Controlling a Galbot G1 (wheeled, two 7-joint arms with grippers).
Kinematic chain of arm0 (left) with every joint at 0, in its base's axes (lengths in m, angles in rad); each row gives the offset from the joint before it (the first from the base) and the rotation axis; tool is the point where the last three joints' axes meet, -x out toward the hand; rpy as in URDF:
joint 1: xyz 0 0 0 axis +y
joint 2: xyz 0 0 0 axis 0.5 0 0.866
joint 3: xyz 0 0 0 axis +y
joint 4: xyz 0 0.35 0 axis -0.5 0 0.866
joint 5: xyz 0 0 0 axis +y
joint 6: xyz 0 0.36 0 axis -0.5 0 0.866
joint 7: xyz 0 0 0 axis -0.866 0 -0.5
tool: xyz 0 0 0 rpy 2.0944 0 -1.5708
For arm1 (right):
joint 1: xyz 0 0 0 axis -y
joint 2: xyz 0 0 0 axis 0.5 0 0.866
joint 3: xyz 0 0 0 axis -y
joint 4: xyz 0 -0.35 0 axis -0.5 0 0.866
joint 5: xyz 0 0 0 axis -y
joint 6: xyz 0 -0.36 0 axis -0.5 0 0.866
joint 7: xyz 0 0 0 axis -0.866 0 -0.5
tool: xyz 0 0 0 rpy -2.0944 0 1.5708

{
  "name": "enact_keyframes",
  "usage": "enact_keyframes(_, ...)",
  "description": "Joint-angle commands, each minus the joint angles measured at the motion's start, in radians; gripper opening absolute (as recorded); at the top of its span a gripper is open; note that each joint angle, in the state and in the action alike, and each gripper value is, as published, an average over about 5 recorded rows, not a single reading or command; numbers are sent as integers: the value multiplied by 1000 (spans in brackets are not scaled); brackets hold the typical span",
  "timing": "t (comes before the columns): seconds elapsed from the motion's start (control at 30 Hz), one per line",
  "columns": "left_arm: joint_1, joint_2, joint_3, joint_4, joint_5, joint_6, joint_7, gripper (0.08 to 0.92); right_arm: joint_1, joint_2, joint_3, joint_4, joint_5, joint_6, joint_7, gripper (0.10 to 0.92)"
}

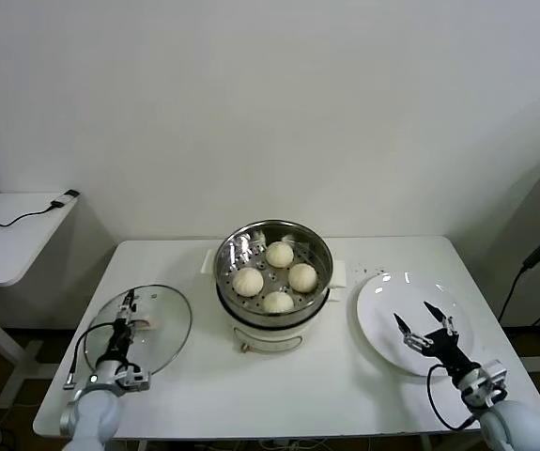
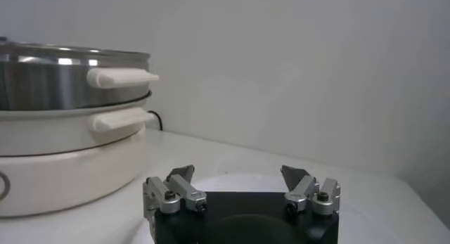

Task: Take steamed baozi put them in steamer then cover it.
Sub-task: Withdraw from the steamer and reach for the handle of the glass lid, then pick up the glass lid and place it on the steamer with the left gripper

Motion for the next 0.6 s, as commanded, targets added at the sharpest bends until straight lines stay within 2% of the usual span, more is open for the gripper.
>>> enact_keyframes(0.03,-15,7,4,17,-60,-15,0,463,0,7,4,-19,-38,7,-11,823)
enact_keyframes(0.2,2,17,10,-21,-113,-16,14,325,2,10,8,-34,-45,13,-19,823)
enact_keyframes(0.37,49,44,16,-136,-183,0,40,184,6,9,16,-49,-48,18,-28,823)
enact_keyframes(0.47,99,73,17,-245,-226,30,60,153,12,7,19,-56,-47,19,-31,823)
enact_keyframes(0.6,191,116,14,-425,-274,125,82,154,24,6,18,-69,-48,21,-33,823)
